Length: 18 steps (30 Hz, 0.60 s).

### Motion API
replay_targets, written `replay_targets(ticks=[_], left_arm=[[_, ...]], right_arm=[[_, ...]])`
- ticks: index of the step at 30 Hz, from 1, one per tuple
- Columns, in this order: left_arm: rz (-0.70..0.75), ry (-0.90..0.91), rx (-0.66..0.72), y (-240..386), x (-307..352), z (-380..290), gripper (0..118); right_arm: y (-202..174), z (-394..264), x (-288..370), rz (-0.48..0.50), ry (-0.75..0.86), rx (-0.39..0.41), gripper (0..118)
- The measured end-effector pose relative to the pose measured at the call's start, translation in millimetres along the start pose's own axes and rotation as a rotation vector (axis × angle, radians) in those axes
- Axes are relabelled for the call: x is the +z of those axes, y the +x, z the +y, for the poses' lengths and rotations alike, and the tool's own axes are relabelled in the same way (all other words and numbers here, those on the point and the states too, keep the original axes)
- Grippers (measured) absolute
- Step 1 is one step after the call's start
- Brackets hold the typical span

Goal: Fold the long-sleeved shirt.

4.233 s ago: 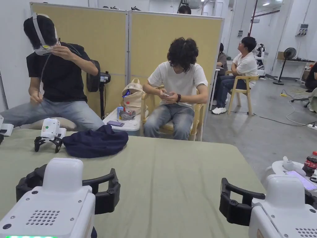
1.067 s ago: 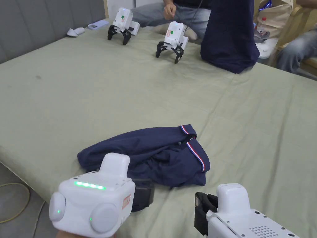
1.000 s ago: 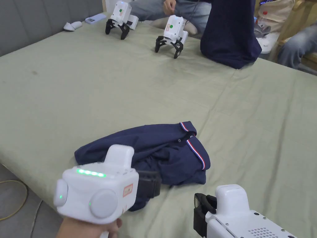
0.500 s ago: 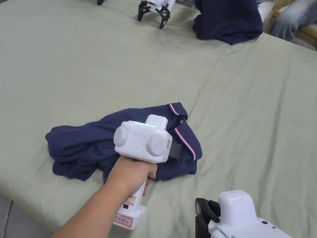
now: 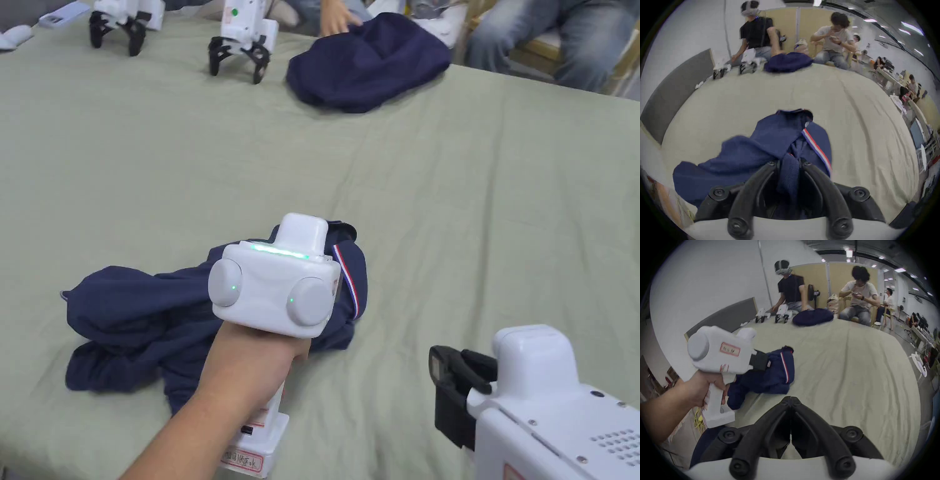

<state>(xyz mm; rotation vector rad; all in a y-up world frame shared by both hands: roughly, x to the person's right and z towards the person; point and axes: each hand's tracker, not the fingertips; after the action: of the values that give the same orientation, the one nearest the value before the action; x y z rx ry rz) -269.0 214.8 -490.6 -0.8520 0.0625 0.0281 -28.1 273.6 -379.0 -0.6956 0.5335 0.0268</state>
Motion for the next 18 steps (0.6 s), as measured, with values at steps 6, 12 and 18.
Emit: replay_targets(ticks=[6, 12, 18], left_arm=[[-0.168, 0.055, -0.150, 158.8, 1.1, 43.8, 16], [-0.395, 0.124, -0.219, 344.3, -1.7, 83.7, 16], [-0.527, 0.161, -0.357, 488.0, -2.5, 86.1, 15]], right_arm=[[74.4, 11.3, 80.8, -0.161, 0.121, -0.074, 1], [157.4, -12.5, 153.1, -0.384, 0.151, -0.156, 1], [219.9, -51.0, 190.1, -0.539, 0.099, -0.252, 1]])
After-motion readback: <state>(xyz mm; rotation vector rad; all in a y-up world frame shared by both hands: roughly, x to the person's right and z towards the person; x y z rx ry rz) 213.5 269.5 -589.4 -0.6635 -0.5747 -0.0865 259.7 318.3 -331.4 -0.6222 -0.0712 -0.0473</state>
